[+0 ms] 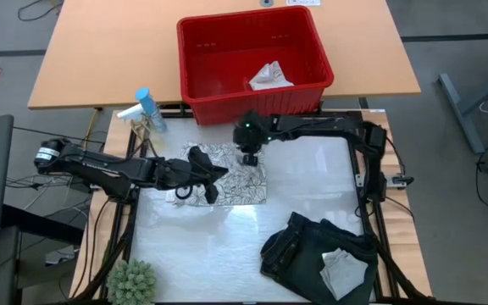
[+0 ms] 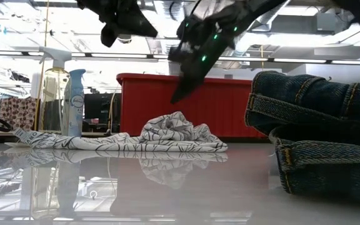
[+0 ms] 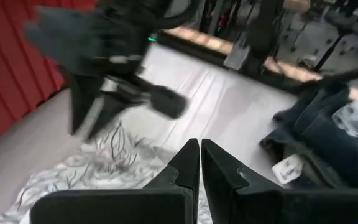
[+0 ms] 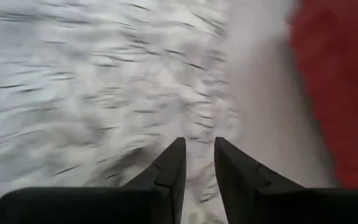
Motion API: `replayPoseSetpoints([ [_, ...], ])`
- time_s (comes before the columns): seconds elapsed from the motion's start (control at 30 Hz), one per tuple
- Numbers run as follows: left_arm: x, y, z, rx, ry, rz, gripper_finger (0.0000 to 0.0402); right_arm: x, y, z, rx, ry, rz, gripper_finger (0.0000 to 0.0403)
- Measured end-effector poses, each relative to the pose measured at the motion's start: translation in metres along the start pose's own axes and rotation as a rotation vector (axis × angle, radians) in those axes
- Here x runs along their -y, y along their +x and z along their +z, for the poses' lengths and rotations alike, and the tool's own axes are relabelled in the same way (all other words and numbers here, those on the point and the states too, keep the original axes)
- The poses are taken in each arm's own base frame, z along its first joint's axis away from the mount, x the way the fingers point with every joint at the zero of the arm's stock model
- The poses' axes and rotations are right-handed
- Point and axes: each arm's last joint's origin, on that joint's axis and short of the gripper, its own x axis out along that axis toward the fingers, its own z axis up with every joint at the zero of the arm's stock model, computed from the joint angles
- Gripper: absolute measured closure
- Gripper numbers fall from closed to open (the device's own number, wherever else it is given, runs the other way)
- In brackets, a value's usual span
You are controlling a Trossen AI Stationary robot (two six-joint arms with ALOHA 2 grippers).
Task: Fold Laundry from Bin
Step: Fold the white from the red laundry bin
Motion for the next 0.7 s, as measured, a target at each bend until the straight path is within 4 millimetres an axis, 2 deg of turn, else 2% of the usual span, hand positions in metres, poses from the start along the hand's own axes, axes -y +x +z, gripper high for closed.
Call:
replayPoseSetpoints([
  [0.1, -0.002, -0.010, 0.007, 0.033, 0.000, -0.011, 0.0395, -0.015, -0.011, 0.004, 0.012, -0.056, 0.140, 0.0291],
  [0.2, -0.005, -0.021, 0.016, 0.077, -0.010, -0.025, 0.0395, -0.036, -0.012, 0.005, -0.014, -0.120, 0.214, 0.0290],
  [0.27, -0.007, -0.028, 0.021, 0.102, -0.016, -0.034, 0.0395, -0.054, -0.008, 0.005, -0.046, -0.226, 0.244, 0.0286],
  [0.37, -0.009, -0.035, 0.023, 0.106, -0.019, -0.048, 0.0395, -0.083, -0.001, 0.006, -0.076, -0.394, 0.216, 0.0267],
  [0.47, -0.010, -0.038, 0.023, 0.090, -0.013, -0.075, 0.0395, -0.104, 0.002, 0.010, -0.090, -0.510, 0.152, 0.0232],
  [0.6, -0.009, -0.038, 0.021, 0.056, -0.006, -0.106, 0.0395, -0.118, 0.003, 0.010, -0.106, -0.582, 0.147, 0.0183],
  [0.7, -0.009, -0.038, 0.020, 0.046, -0.013, -0.104, 0.0395, -0.121, 0.009, 0.008, -0.137, -0.588, 0.112, 0.0168],
])
